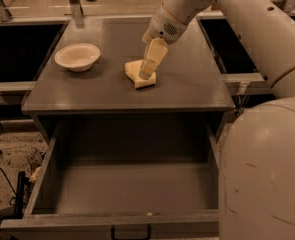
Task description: Place sponge into top drawer
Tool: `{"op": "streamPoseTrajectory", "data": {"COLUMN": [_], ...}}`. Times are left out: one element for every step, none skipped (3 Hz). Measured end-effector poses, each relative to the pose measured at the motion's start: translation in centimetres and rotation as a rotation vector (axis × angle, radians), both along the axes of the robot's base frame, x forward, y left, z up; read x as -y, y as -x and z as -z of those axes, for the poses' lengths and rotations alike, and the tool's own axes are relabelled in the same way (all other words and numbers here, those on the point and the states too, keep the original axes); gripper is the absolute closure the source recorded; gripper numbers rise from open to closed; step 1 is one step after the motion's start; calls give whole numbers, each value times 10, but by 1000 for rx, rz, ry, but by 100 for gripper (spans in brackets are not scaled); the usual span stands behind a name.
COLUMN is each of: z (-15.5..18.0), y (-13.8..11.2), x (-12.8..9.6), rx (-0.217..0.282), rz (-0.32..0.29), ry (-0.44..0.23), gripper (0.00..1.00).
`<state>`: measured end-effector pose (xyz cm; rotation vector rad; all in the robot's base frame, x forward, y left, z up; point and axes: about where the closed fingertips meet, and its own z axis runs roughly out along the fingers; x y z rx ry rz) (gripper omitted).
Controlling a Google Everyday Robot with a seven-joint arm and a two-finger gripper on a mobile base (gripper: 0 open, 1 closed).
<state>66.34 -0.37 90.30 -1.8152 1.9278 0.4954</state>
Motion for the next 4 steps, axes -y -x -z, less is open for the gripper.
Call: {"op": "streamPoseTrajectory", "data": {"z": [5, 33, 43, 43], "y": [-3, -9, -19, -19], "x": [-1, 1, -11, -11], "rx": [-5, -43, -55, -55], "rz": [6, 11, -2, -2], "ry": [-13, -63, -84, -84], "gripper": [0, 0, 0, 0]}}
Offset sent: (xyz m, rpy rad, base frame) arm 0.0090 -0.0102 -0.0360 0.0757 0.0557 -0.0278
